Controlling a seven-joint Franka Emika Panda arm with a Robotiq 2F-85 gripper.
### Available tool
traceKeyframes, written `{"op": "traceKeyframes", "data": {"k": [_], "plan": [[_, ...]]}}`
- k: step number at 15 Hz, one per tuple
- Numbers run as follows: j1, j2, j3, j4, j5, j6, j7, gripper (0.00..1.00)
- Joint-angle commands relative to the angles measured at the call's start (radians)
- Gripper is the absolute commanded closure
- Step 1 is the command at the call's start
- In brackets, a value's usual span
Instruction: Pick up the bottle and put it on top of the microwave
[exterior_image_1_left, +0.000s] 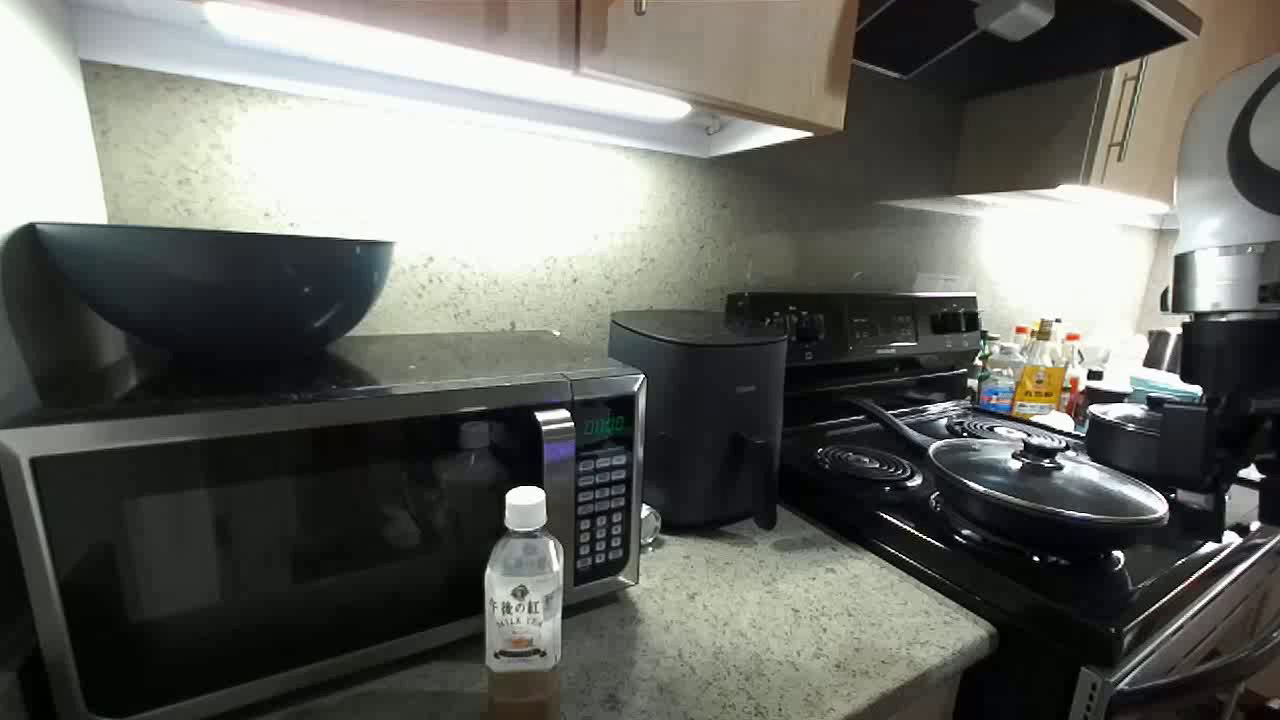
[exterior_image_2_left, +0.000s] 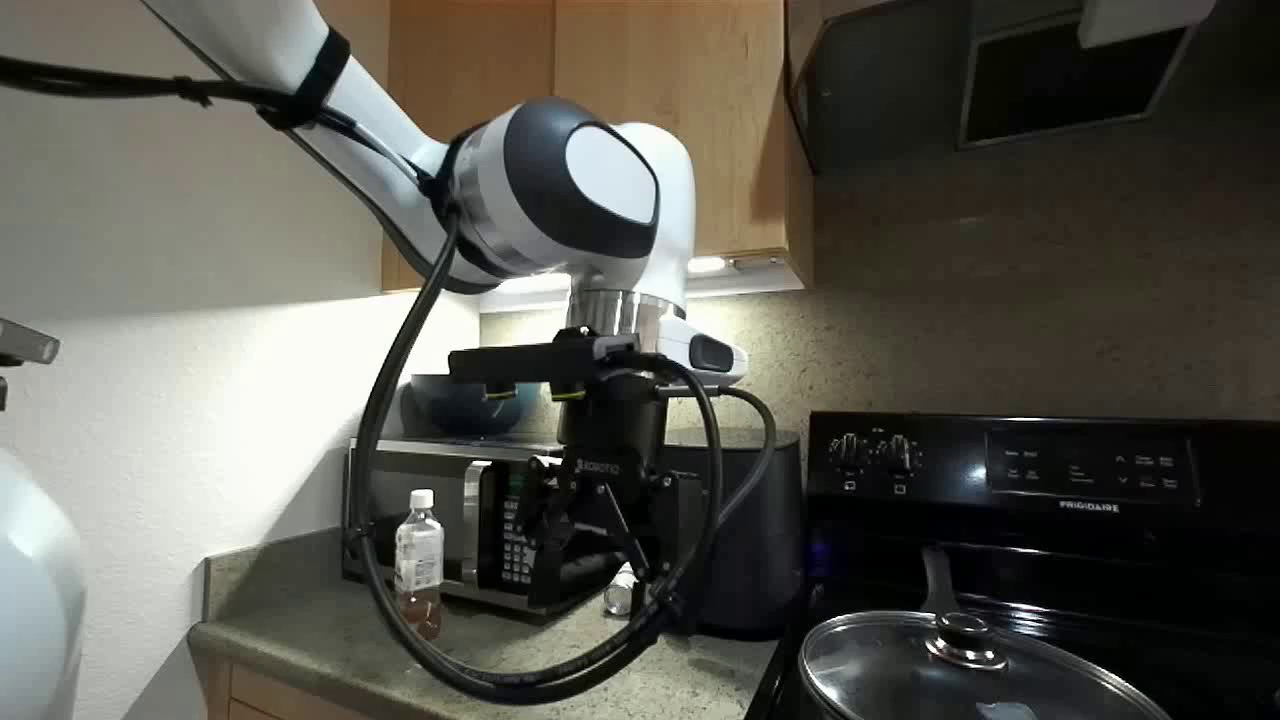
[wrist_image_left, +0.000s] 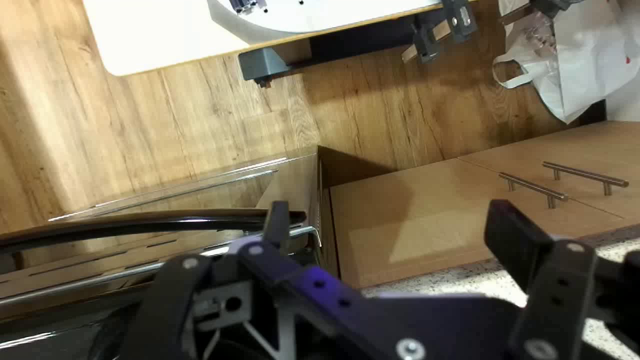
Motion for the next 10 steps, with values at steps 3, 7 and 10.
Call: {"op": "traceKeyframes", "data": {"k": [3, 7, 10], "plan": [[0.0, 0.0, 0.0, 0.002, 0.0, -0.004, 0.0, 0.0], [0.008, 0.013, 0.012, 0.009, -0.01, -0.004, -0.005, 0.0], [0.09, 0.069, 0.073, 0.028, -0.012, 0.011, -0.036, 0.0]]}}
